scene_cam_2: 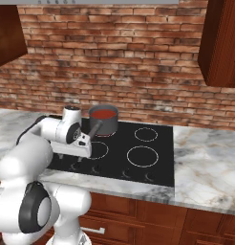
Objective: Wait until the marinara sauce is simmered to a deep red color and then turn off the stove.
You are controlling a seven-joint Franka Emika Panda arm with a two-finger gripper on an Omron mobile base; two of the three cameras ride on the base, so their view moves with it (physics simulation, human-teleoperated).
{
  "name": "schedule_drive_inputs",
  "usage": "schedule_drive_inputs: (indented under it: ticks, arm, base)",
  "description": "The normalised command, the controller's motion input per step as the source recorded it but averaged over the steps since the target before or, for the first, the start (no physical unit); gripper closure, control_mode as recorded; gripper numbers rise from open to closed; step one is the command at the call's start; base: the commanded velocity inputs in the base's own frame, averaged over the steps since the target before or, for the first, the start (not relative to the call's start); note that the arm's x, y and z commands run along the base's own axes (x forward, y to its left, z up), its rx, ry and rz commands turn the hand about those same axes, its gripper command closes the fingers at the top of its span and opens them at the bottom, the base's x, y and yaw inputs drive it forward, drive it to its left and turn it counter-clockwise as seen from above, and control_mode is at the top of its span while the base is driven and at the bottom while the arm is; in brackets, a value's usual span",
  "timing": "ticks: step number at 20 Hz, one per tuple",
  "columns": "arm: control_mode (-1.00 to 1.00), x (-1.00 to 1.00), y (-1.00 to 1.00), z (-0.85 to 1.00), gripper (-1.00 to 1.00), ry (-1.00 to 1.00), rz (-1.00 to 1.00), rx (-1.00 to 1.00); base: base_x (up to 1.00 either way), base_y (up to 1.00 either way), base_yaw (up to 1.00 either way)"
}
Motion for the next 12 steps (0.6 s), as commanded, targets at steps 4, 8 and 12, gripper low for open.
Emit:
schedule_drive_inputs:
  ticks: [4, 8, 12]
  arm:
    - [-1.00, 0.09, 0.10, -0.24, -1.00, 0.06, 0.00, 0.00]
    - [-1.00, 0.18, 0.02, -0.21, -1.00, 0.06, 0.00, -0.02]
    - [-1.00, 0.25, 0.00, -0.17, -1.00, 0.05, 0.00, -0.01]
  base:
    - [0.00, 0.00, 0.00]
    - [0.00, 0.00, 0.00]
    - [0.00, 0.00, 0.00]
